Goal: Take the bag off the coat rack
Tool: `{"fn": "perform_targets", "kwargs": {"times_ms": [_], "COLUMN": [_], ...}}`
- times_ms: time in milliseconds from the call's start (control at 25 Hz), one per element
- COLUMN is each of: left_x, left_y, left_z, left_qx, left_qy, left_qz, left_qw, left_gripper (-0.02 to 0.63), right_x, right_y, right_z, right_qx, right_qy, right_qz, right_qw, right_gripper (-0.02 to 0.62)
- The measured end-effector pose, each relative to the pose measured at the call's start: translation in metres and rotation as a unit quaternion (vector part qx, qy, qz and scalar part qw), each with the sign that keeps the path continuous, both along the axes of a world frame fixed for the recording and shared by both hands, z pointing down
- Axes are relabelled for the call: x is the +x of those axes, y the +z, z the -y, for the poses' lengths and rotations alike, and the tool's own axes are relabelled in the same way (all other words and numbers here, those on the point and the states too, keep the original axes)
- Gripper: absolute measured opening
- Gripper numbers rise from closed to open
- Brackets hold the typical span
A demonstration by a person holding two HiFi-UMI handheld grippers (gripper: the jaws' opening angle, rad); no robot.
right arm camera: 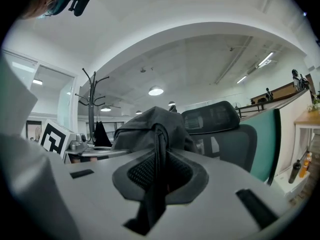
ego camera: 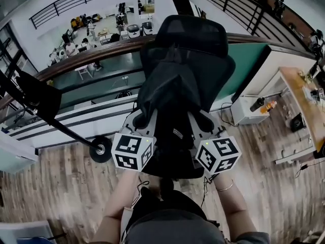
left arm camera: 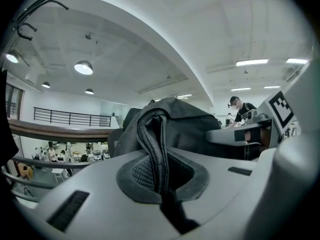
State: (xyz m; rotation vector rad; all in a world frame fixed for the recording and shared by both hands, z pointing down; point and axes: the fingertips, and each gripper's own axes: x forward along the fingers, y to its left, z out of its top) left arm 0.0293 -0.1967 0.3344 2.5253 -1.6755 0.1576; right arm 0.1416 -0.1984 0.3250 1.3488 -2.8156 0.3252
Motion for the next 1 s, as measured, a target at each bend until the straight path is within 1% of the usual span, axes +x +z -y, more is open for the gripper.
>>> {"fn": "perform_targets", "kwargs": {"times_ms": [240,480,720,1000], "left_x": [0.035,0.059,0.07,0.073], "left_y": [0.031,0.06,0.088,0.126], "left_z": [0.023,0.039,0.058,0.082], "left_qx": [-0.031,-0.059,-0.08,-0.104], "left_qy": [0.033,0.055,0.069,0.075], "left_qz": [0.003,-0.002,-0.005,-0.006], "left_qw": [0.999,0.9967,0.9944,0.9917], "left_gripper": [0.026,0.028,0.026,0.027], "right_x": [0.036,0.06,0.072,0.075], "right_y": [0.034,0.062,0.09,0.13], "right_z": [0.015,0.027,0.044,0.068], "right_qx": [-0.026,-0.048,-0.063,-0.084], "right_qy": [0.034,0.059,0.072,0.077], "right_qz": [0.002,-0.007,-0.013,-0.019], "right_qw": [0.999,0.997,0.995,0.993], "right_gripper": [0.034,0.034,0.034,0.034]}}
